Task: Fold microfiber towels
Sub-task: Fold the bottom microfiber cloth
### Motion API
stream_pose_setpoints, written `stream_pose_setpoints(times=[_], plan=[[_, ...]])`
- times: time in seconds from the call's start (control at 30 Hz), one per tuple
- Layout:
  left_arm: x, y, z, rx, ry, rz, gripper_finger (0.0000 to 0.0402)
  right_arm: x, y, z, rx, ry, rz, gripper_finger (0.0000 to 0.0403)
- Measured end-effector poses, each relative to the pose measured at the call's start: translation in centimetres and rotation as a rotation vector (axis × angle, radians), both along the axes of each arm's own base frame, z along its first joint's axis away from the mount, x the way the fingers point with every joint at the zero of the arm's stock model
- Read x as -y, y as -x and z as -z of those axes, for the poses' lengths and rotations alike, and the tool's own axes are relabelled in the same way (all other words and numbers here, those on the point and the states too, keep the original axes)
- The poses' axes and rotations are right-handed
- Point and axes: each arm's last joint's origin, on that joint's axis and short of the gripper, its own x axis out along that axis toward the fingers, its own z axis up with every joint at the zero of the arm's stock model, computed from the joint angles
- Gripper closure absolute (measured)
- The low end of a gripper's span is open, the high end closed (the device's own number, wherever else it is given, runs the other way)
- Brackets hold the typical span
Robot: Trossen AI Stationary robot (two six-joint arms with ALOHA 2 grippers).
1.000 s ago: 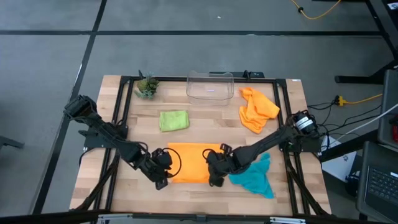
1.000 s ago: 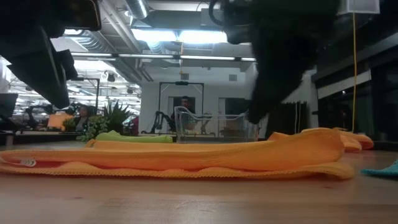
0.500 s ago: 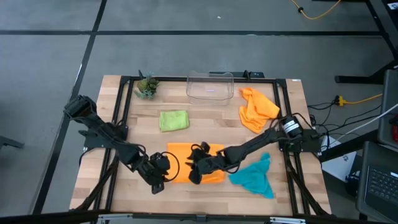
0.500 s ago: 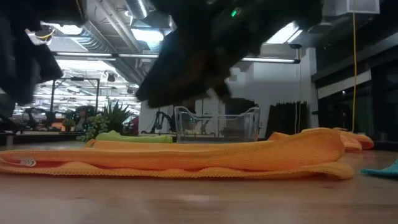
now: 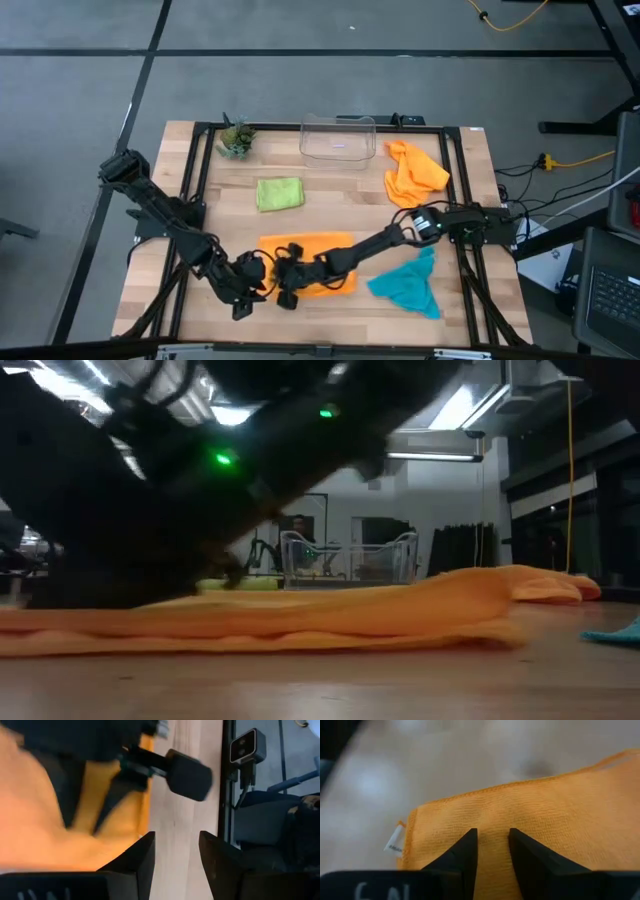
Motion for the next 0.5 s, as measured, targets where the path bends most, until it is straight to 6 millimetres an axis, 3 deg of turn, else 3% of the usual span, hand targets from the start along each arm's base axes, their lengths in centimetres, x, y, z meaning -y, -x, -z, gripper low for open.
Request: stream_pose_setpoints(times=[0.13,0.27,0.5], plan=[[0.3,0.2,0.0,-0.001,-0.001,0.013,0.0257,-0.8,-0.7,0.4,-0.086,-0.094,-0.324,0.0287],[0.4,0.3,0.0,-0.002,-0.002,0.018,0.0257,-1.4,0.1,0.0,-0.187,-0.157,-0.534,0.0287],[0.4,0.4,0.1,-0.003,-0.004,0.018,0.0257,-1.3,0.1,-2.7,-0.23,-0.145,-0.524,0.0287]])
